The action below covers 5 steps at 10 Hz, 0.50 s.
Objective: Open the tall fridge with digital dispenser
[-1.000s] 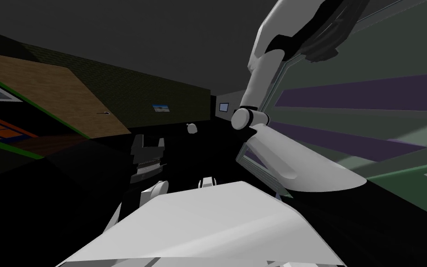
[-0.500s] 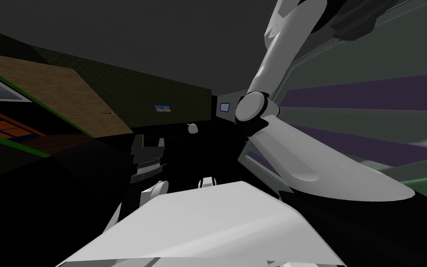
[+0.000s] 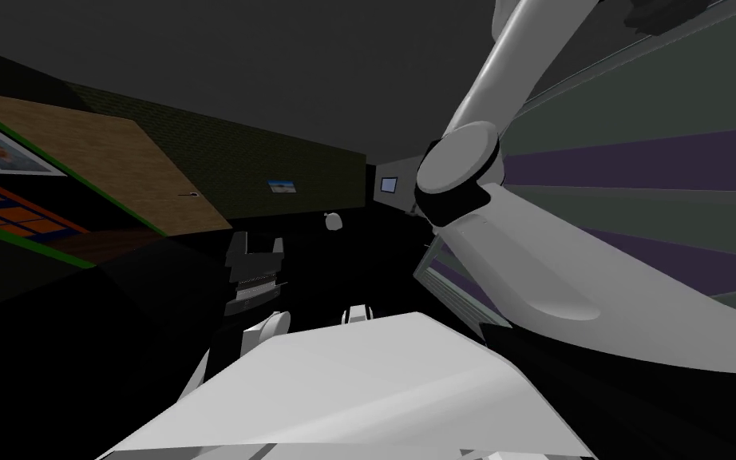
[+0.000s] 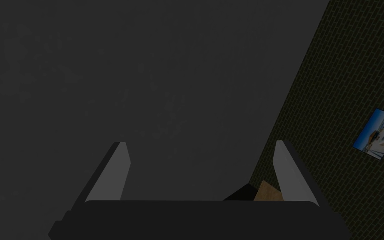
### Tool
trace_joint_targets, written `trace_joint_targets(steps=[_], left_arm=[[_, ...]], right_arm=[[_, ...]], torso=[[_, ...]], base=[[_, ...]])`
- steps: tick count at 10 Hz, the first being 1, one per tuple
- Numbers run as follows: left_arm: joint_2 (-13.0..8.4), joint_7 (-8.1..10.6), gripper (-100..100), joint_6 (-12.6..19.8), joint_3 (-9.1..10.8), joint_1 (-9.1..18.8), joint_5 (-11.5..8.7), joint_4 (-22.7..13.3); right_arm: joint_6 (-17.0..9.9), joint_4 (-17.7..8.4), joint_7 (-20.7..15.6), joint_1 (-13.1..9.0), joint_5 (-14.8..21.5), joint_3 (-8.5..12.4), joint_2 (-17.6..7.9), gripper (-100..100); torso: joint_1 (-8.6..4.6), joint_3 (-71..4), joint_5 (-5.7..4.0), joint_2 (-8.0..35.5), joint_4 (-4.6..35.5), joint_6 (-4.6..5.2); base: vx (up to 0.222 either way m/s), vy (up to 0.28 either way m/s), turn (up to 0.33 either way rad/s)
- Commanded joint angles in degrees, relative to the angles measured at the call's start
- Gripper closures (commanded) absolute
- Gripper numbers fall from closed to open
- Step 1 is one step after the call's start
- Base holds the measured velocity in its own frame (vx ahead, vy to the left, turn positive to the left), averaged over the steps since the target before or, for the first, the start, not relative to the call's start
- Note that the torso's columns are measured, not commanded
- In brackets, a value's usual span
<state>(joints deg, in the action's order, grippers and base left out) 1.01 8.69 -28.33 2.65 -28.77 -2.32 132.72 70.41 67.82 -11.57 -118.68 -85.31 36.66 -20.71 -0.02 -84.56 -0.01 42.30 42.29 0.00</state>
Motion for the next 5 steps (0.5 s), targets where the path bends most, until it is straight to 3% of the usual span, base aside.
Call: trace_joint_targets(steps=[1,2,3,4,5], left_arm=[[0.0,0.00,0,0.0,0.00,0.0,0.0,0.0],[0.0,0.00,0,0.0,0.00,0.0,0.0,0.0],[0.0,0.00,0,0.0,0.01,0.0,0.0,0.0],[0.0,0.00,0,0.0,0.01,0.0,0.0,0.0],[0.0,0.00,0,0.0,0.00,0.0,0.0,0.0]], right_arm=[[-0.7,-0.7,-0.2,-1.0,0.0,0.6,-0.5,-100],[-0.6,-1.5,-1.4,-2.7,-0.3,0.5,-1.2,-100],[-0.8,-1.1,-0.9,-2.0,-0.2,0.6,-0.9,-100],[0.1,-2.6,-2.8,-4.9,-0.8,-0.6,-2.3,-100],[0.1,-2.6,-2.8,-4.9,-0.8,-0.6,-2.3,-100]], torso=[[0.00,0.0,0.00,0.0,0.0,0.00],[0.01,0.0,0.00,0.0,0.0,0.00],[-0.22,0.0,-0.06,-0.1,0.0,0.03],[-0.07,0.0,-0.05,-0.1,0.0,-0.01],[0.13,-0.1,0.05,-0.1,0.0,0.01]], base=[[0.010,0.000,0.003],[0.052,-0.075,-0.037],[0.034,-0.049,-0.005],[0.063,-0.005,0.001],[0.076,0.005,-0.007]])
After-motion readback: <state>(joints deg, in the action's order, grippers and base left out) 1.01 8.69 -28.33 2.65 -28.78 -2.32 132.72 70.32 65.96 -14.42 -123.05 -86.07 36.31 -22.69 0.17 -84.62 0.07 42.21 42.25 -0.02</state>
